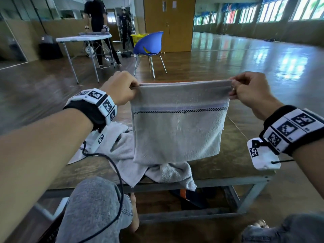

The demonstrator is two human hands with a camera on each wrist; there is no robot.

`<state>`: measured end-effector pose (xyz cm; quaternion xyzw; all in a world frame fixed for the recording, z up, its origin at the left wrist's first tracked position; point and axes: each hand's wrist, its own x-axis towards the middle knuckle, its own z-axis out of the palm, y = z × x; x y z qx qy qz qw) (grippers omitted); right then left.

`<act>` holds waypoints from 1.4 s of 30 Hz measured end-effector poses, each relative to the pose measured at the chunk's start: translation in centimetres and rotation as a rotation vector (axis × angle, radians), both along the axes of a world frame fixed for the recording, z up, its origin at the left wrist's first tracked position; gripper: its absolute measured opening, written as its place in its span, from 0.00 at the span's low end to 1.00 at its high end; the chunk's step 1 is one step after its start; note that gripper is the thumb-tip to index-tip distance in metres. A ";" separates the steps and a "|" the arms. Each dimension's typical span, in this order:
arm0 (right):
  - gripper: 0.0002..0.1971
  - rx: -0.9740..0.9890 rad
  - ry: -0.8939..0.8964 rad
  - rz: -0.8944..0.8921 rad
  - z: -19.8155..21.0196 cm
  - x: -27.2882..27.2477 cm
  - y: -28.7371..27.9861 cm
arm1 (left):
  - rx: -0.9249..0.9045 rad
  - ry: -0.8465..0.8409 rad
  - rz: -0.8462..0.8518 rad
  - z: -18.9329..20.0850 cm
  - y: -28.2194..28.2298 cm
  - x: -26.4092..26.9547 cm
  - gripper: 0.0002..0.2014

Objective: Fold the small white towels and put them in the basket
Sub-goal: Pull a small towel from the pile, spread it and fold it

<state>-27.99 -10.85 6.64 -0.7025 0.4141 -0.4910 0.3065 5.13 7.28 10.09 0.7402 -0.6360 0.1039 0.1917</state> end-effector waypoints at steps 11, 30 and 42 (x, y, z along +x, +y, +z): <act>0.07 0.037 0.078 0.023 3.9 1.0 -0.8 | -0.049 -0.015 -0.049 3.6 -0.9 0.4 0.12; 0.05 0.200 0.092 0.043 4.8 0.5 -1.4 | -0.181 0.184 0.013 4.0 -2.5 -0.8 0.07; 0.14 0.397 0.183 0.219 -0.7 -5.7 1.4 | 0.060 0.507 0.072 -1.3 -0.9 -3.7 0.07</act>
